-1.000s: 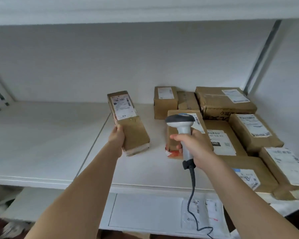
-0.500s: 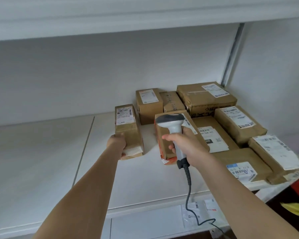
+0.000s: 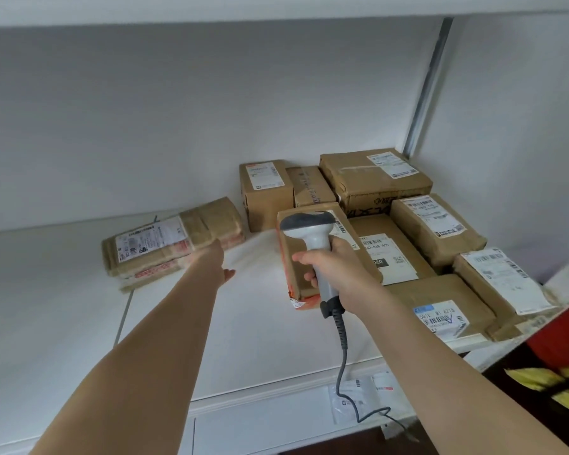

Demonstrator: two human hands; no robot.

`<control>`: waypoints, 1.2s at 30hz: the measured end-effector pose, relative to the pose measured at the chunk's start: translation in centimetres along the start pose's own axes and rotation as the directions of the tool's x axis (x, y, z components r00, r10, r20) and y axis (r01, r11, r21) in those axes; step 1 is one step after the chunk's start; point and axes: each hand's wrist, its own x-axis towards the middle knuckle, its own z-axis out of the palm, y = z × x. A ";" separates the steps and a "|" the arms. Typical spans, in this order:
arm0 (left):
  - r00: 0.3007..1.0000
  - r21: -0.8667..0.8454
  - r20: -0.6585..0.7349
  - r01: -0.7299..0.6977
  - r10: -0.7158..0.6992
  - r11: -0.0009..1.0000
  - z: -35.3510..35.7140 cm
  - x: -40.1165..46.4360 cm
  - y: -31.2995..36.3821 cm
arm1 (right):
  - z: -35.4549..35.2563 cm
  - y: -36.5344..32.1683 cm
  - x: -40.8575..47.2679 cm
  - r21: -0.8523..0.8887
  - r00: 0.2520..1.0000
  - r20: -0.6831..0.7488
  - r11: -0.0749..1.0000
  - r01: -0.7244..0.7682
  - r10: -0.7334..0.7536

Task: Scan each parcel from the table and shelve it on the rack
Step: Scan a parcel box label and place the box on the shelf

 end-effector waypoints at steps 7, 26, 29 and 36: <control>0.839 0.595 -0.230 -0.280 0.493 0.754 -1.7 1.1 -0.8 | 1.5 -0.4 1.2 -0.027 0.999 0.029 0.999 0.041 -0.040; 0.844 0.769 0.178 -0.440 0.505 0.464 -1.6 9.1 3.1 | 4.9 0.7 3.3 -0.115 0.986 0.090 0.982 0.150 -0.140; 0.855 0.661 0.181 -0.472 0.487 0.583 -1.6 10.3 3.4 | 5.1 0.9 3.3 -0.091 0.982 0.087 0.981 0.173 -0.165; 0.874 0.593 0.189 -0.465 0.447 0.658 -2.2 10.5 2.2 | 5.0 1.5 2.4 -0.044 0.988 0.040 0.987 0.152 -0.151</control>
